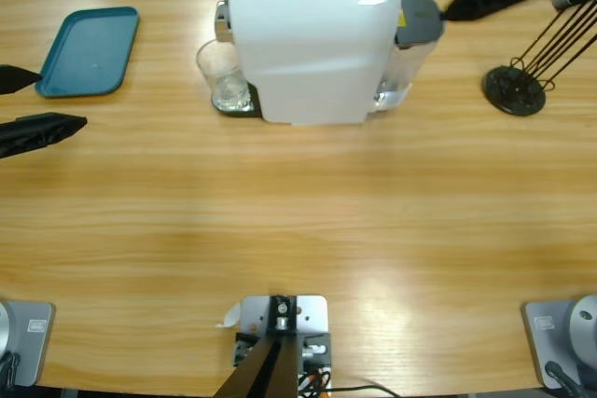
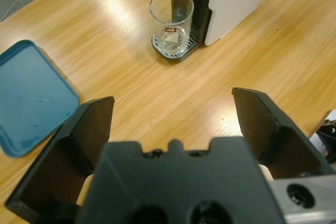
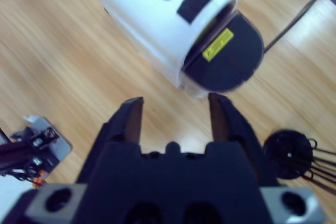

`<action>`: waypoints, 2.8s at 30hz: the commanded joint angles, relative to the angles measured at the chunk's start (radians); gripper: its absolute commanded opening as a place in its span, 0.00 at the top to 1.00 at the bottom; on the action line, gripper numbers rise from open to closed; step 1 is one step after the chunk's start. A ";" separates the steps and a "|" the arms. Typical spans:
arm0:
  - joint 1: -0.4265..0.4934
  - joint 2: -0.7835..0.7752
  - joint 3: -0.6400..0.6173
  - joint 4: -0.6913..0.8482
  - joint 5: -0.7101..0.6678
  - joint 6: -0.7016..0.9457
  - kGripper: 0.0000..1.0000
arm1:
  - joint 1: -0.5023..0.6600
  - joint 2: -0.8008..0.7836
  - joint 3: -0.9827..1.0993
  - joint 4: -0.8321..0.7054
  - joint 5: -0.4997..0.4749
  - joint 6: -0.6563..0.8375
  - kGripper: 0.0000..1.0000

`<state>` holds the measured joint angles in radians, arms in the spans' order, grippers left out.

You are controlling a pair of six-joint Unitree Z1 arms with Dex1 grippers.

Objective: Pour coffee

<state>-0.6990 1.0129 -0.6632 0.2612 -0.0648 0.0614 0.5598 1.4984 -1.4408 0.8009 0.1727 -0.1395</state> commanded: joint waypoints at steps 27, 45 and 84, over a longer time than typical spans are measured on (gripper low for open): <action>-0.007 0.033 -0.015 0.044 0.016 -0.018 0.03 | 0.007 0.380 -0.443 0.202 0.031 -0.005 1.00; -0.010 0.030 -0.016 0.052 0.019 -0.018 0.03 | 0.006 0.395 -0.454 0.209 -0.063 -0.005 1.00; -0.013 0.033 -0.022 0.066 0.019 -0.018 0.03 | 0.002 0.384 -0.368 0.170 -0.068 -0.009 1.00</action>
<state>-0.7044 1.0225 -0.6727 0.3119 -0.0573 0.0614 0.5594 1.8644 -1.8689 0.9769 0.1232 -0.1369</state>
